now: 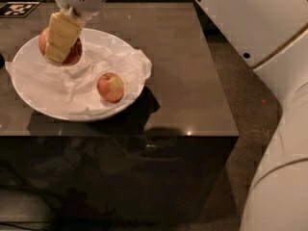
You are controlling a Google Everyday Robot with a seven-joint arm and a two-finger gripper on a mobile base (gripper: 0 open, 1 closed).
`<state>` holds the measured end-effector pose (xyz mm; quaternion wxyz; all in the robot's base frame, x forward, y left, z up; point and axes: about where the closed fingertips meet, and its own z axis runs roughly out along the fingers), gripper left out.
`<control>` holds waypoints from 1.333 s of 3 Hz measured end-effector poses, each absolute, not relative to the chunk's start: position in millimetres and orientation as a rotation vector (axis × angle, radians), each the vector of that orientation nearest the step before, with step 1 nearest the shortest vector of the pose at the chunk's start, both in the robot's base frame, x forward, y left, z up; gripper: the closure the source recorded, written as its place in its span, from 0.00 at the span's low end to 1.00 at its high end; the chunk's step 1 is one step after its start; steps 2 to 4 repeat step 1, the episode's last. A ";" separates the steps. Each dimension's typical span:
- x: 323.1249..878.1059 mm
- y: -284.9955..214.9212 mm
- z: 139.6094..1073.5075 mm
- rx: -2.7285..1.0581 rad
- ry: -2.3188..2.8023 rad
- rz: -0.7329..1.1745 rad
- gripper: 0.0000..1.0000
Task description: Pick apple from white bowl
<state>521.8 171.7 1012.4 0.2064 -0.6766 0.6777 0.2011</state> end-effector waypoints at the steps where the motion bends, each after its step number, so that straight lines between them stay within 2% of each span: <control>1: 521.8 171.7 1012.4 -1.885 1.888 0.560 1.00; 4: 521.8 171.7 1012.4 -1.885 1.888 0.560 1.00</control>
Offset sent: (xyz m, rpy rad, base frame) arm 0.0000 0.0000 0.0000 0.0000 0.0000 0.0000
